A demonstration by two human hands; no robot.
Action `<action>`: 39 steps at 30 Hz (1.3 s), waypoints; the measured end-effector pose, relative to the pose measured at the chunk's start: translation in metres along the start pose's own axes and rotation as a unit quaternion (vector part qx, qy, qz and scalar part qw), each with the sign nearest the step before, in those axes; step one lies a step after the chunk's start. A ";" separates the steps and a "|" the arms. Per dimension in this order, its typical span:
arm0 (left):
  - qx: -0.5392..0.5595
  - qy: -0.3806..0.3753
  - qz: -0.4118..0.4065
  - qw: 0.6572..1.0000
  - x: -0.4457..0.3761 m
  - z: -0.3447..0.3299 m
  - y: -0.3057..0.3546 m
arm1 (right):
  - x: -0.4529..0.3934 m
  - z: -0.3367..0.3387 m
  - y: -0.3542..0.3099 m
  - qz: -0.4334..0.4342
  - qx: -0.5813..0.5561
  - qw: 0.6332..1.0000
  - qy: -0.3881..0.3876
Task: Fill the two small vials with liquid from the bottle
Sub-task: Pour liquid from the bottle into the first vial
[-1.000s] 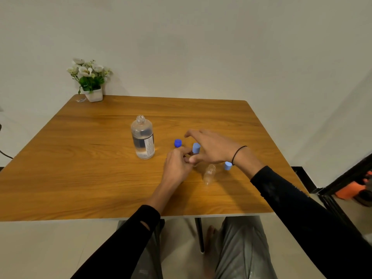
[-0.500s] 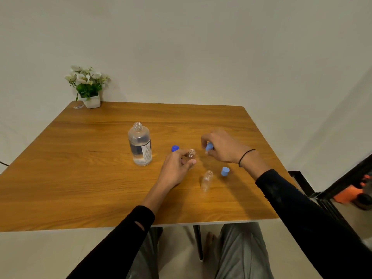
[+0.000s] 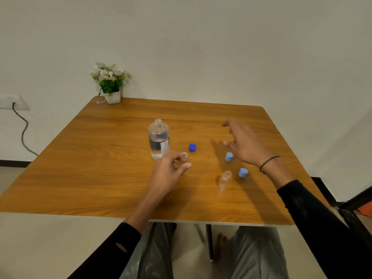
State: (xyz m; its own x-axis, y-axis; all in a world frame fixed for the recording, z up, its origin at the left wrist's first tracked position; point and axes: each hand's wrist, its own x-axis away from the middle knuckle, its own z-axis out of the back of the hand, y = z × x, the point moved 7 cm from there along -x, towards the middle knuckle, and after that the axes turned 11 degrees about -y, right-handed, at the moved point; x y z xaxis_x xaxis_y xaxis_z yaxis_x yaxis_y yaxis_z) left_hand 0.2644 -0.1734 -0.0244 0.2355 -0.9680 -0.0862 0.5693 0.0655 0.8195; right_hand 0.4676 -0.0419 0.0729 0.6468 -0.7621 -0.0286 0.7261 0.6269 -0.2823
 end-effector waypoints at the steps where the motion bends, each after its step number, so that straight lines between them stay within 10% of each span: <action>1: -0.003 0.001 0.007 1.000 0.006 0.008 -0.006 | 0.000 0.008 -0.015 0.018 -0.033 0.999 0.028; 10: 0.003 0.070 0.037 0.997 0.045 0.089 -0.051 | -0.045 -0.091 -0.135 0.044 -0.292 0.955 -0.040; 17: 0.016 0.111 0.013 0.994 0.043 0.115 -0.048 | -0.058 -0.119 -0.154 0.009 -0.384 0.919 0.094; 39: 0.044 0.140 -0.023 0.989 0.029 0.120 -0.025 | -0.039 -0.077 -0.142 0.088 -0.031 0.988 0.125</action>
State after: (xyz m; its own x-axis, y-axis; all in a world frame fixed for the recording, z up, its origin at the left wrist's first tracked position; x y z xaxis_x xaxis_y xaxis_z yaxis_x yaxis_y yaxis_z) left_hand 0.1623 -0.2322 0.0208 0.4272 -0.8632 -0.2690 0.5169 -0.0109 0.8560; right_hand 0.3215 -0.1132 0.0401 0.6783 -0.6634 -0.3158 0.5875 0.7478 -0.3092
